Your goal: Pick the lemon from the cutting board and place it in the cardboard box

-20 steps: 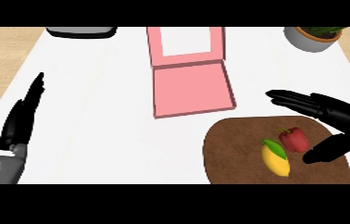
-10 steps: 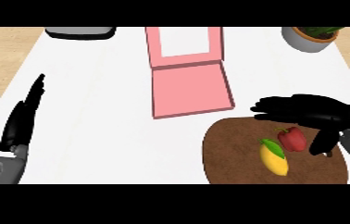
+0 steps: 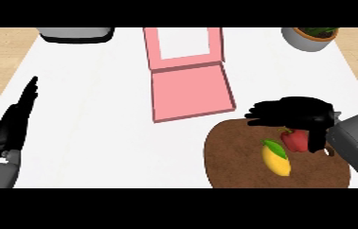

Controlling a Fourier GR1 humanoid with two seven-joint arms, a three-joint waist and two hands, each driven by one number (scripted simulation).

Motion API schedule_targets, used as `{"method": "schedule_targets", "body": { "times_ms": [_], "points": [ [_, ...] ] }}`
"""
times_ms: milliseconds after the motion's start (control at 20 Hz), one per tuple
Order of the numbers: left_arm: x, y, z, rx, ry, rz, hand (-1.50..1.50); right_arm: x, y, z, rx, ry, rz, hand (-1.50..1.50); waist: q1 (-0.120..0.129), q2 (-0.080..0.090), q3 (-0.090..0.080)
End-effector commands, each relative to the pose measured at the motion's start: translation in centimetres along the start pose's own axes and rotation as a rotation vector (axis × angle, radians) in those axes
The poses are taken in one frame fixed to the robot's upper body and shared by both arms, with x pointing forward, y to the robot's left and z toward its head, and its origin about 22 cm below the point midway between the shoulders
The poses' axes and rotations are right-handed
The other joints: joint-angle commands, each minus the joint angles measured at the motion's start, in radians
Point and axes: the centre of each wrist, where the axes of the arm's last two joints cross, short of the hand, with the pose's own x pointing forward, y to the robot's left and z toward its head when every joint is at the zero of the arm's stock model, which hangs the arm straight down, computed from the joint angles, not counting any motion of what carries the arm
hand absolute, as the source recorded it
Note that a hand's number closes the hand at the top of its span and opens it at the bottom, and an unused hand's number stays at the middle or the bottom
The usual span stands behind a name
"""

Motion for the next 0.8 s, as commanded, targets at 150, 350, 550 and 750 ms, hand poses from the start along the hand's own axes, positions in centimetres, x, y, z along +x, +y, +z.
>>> {"method": "schedule_targets", "body": {
  "times_ms": [150, 350, 550, 750],
  "points": [
    [-1.2, 1.2, 2.2, 0.007, -0.006, -0.012, 0.0, 0.1, -0.1, -1.6, 0.043, -0.052, -0.042, -1.5, 0.0, -0.003, 0.0],
    [-0.3, -1.6, 1.1, 0.006, 0.009, 0.021, 0.0, 0.3, 1.4, -0.6, 0.06, -0.101, -0.056, -1.5, -0.01, -0.002, 0.0],
    [0.2, 2.0, 0.7, 0.012, -0.004, 0.001, 0.0, 1.6, 2.5, -1.2, 0.06, -0.16, -0.077, -1.5, -0.009, -0.004, 0.0],
    [-0.9, -0.1, 0.4, 0.01, 0.012, 0.005, 0.0, 2.0, 2.1, -1.2, 0.069, -0.186, -0.067, -1.5, -0.013, -0.002, 0.0]
  ]
}}
